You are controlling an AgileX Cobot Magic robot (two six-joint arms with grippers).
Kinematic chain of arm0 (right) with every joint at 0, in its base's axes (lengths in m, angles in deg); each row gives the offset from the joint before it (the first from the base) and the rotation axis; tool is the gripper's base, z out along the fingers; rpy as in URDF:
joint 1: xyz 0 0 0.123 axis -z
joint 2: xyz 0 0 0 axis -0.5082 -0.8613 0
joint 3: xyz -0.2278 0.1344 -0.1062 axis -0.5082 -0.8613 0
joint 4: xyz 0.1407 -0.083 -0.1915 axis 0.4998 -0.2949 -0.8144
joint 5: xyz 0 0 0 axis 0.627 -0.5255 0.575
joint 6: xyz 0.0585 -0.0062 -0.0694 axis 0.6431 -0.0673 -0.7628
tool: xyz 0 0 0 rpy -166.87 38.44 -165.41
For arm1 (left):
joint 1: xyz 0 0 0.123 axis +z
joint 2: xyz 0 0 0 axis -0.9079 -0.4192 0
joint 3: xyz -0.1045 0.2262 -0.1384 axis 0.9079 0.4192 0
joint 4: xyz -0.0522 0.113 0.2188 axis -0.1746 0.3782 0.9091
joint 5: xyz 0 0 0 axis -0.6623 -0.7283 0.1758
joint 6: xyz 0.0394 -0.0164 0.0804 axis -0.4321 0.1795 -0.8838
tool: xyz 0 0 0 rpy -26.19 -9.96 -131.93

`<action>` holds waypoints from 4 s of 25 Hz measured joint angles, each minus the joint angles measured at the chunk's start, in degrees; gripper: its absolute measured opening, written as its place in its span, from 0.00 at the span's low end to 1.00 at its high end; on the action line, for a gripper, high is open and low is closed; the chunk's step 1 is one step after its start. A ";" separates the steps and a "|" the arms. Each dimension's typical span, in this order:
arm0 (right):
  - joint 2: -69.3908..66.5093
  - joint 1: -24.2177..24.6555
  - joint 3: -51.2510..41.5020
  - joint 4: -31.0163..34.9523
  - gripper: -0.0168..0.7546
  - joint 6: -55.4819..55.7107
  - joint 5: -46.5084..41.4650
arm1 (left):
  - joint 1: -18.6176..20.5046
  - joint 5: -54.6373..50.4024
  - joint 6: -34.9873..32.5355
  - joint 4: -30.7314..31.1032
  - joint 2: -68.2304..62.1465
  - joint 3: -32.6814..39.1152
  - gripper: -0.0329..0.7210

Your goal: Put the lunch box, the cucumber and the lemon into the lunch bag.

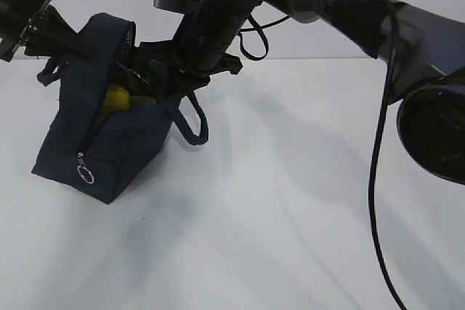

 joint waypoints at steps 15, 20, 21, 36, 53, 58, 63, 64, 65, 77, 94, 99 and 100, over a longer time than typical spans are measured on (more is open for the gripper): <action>5.62 0.00 -0.10 -14.04 0.04 0.87 -1.79 | -7.08 0.46 2.38 -1.29 -0.09 0.00 0.03; 8.84 0.10 -0.71 -18.80 0.04 2.60 -2.17 | -8.51 1.22 2.38 -5.28 -0.23 0.00 0.03; 9.42 0.10 -1.64 -19.45 0.04 3.14 -2.17 | -8.60 1.22 2.46 -6.32 -0.23 0.00 0.03; 17.92 2.36 -17.69 -27.04 0.04 6.15 -1.93 | -14.02 1.50 2.50 -11.21 -3.20 0.00 0.03; 18.42 2.71 -21.62 -28.25 0.24 6.49 -0.81 | -17.06 1.65 2.50 -13.00 -7.05 -0.09 0.32; 19.25 2.71 -21.62 -28.38 0.55 6.49 -0.49 | -16.38 1.44 2.50 -13.00 -7.05 -1.05 0.49; 23.62 2.71 -21.62 -28.38 0.59 6.26 -0.49 | -14.07 1.33 2.85 -13.00 -6.80 -2.38 0.50; 24.81 2.71 -21.62 -28.49 0.59 6.12 -0.49 | -13.46 1.33 2.98 -13.00 -6.51 -2.70 0.50; 25.98 2.71 -21.62 -28.64 0.59 5.84 -0.49 | -12.97 1.24 3.12 -12.88 -6.19 -3.06 0.49; 39.76 2.71 -21.62 -23.70 0.59 3.94 -0.70 | -11.95 0.36 4.73 -0.84 2.78 -6.12 0.44; 71.19 2.71 -60.41 -25.46 0.59 0.85 9.84 | -11.95 -1.74 17.92 29.48 22.14 -5.28 0.38; 81.45 2.71 -78.01 -25.46 0.59 0.75 26.27 | -11.95 -2.00 18.40 31.00 29.60 0.52 0.36; 82.84 2.71 -81.37 -25.46 0.59 0.75 29.57 | -11.95 -2.00 18.40 31.64 31.36 1.51 0.36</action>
